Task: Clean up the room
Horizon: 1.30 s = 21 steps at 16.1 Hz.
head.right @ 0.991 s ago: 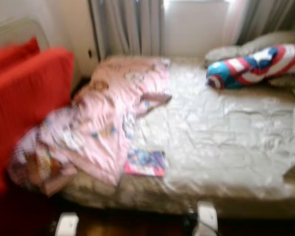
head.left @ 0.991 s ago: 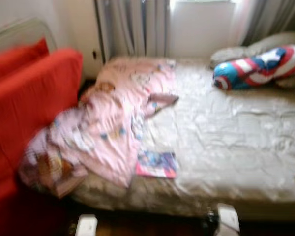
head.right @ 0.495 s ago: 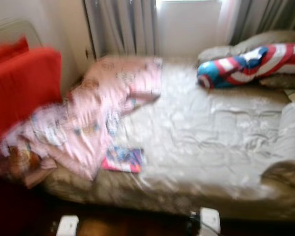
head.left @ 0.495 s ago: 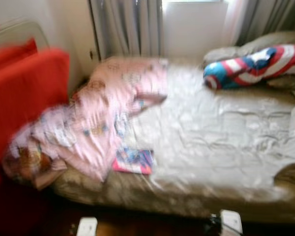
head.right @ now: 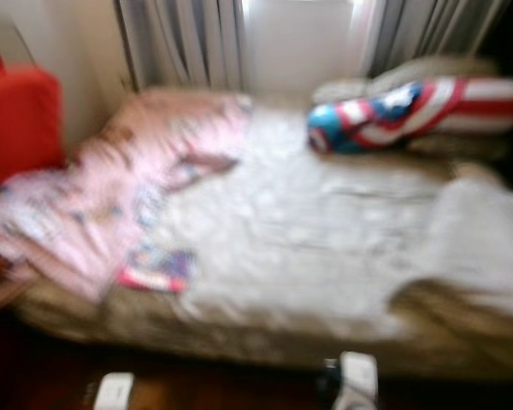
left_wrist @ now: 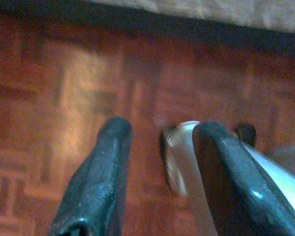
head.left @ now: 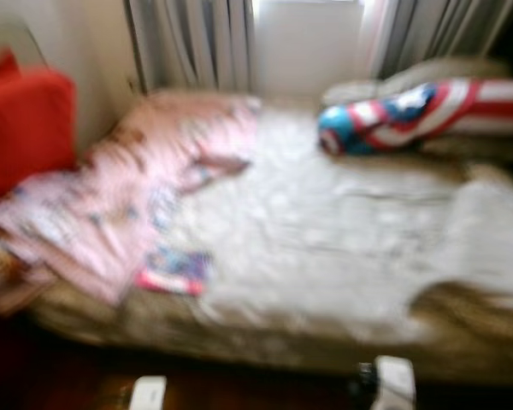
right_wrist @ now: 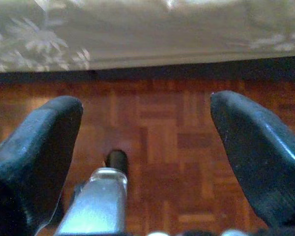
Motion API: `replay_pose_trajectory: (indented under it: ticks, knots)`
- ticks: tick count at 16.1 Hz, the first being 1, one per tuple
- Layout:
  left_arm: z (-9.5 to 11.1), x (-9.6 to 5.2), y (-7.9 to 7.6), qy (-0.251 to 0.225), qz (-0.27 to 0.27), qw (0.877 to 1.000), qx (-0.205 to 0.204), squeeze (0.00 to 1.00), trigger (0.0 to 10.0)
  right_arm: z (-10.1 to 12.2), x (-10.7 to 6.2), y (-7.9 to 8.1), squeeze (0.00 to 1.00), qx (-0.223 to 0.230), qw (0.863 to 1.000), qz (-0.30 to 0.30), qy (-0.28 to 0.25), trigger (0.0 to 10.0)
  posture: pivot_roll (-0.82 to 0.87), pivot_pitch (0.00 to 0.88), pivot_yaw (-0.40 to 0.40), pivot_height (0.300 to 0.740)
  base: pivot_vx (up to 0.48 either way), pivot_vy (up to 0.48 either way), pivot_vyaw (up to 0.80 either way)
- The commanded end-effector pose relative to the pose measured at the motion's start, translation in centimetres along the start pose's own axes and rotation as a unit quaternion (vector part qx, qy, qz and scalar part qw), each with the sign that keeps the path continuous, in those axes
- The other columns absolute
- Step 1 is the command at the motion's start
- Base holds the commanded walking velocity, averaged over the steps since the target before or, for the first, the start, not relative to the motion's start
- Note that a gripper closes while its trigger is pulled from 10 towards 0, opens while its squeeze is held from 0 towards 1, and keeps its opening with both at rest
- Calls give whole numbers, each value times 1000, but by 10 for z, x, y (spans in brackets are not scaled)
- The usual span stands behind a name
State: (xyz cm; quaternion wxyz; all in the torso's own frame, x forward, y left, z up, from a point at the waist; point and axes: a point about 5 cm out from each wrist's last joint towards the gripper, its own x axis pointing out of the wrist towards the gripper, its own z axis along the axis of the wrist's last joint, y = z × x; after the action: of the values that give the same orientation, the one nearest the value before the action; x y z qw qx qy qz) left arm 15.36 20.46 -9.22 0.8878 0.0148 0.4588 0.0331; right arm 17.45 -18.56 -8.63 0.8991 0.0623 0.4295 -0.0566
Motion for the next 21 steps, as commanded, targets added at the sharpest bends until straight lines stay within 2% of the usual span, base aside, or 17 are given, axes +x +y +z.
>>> replay_pose_trajectory:
  ticks: [1,16,21]
  knots:
    - [2,1,0,-2,-1,1000,7,0,10000,-4,-1,-4,0,3,1000,-5,8,10000,-4,9,11,740,0,-375,0]
    - [0,0,-3,-1,-2,1000,5,0,10000,-5,-2,-6,0,-2,1000,-6,7,10000,-10,0,7,740,0,-368,0]
    - [0,0,-3,-7,-2,1000,-8,0,10000,-4,-2,-7,0,-1,1000,-5,4,10000,-11,0,5,740,0,0,0]
